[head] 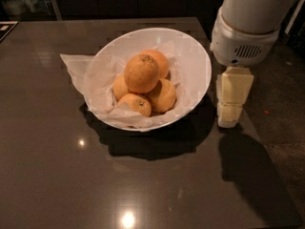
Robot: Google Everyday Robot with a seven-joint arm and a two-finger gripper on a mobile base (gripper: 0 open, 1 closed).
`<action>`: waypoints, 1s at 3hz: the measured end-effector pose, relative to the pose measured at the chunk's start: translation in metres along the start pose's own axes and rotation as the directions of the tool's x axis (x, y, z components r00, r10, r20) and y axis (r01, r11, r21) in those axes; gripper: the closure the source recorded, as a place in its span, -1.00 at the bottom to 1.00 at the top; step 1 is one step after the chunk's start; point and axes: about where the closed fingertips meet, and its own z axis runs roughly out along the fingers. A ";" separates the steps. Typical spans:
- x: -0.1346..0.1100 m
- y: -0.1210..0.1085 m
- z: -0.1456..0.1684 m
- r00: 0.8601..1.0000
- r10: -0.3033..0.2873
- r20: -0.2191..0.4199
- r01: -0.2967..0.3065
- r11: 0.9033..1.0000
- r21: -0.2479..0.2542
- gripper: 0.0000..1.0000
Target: Pick orange from white bowl
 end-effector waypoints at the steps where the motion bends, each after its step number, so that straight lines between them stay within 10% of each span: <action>1: -0.003 -0.004 -0.002 1.000 -0.003 0.008 0.003 1.000 0.018 -1.00; 3: -0.039 -0.022 -0.006 0.975 0.031 0.220 -0.028 1.000 -0.014 -1.00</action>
Offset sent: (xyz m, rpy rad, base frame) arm 0.0201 0.0292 -0.0017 0.2866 -0.0006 -0.0242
